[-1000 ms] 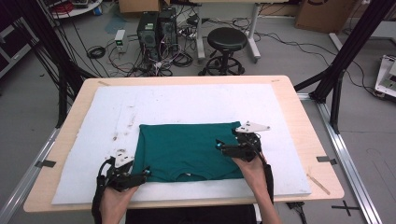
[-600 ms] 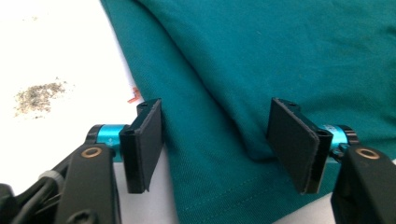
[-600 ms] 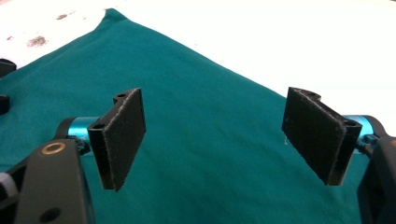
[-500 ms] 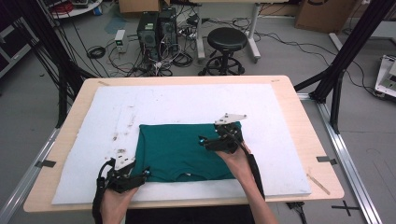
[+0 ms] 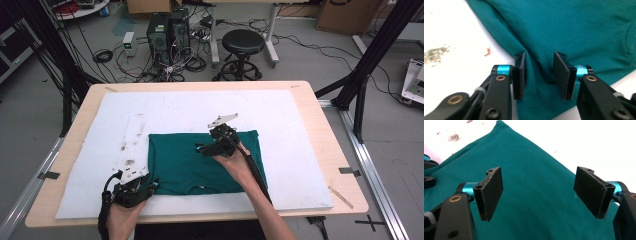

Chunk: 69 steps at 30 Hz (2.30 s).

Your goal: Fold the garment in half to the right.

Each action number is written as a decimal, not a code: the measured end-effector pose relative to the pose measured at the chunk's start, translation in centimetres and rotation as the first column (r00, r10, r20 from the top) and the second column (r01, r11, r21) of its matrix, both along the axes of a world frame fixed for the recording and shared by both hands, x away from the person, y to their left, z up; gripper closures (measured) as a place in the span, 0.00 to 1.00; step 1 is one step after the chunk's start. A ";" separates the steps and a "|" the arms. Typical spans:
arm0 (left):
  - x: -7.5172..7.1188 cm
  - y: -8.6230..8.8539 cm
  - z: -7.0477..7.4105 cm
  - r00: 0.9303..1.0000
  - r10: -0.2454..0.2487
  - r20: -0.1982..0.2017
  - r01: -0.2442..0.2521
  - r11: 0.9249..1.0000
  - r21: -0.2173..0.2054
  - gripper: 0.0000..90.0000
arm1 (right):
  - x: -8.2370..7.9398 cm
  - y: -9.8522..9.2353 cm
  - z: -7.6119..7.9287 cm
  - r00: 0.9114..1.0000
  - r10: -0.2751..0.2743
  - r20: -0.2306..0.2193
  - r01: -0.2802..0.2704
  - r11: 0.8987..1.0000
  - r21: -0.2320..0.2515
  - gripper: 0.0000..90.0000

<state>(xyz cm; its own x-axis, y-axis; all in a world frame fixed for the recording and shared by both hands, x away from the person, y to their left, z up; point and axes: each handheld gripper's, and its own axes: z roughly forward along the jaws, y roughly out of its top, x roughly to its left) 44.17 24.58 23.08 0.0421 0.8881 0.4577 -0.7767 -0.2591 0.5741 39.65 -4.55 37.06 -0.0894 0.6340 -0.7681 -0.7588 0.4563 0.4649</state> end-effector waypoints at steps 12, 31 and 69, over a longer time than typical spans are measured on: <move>0.1 0.2 0.0 1.000 -0.029 -0.010 0.029 0.999 0.028 0.92 | 0.1 3.8 2.6 0.998 0.002 -0.056 -0.011 0.987 -0.163 0.29; 0.1 0.3 0.0 1.000 -0.030 -0.008 0.031 0.999 0.033 0.93 | -0.5 9.5 6.8 0.995 -0.011 -0.095 -0.022 0.941 -0.337 0.33; 0.2 0.3 0.0 1.000 -0.024 -0.001 0.024 0.999 0.038 0.93 | 3.7 18.2 8.2 0.992 -0.126 -0.027 0.108 0.924 -0.367 0.65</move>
<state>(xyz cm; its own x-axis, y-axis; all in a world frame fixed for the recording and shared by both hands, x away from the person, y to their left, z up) 44.33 24.85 23.06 0.0634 0.8687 0.4912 -0.7829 -0.2619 0.5643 43.39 13.69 45.24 -0.0747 0.3197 -0.9446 -0.6702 0.6854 0.2849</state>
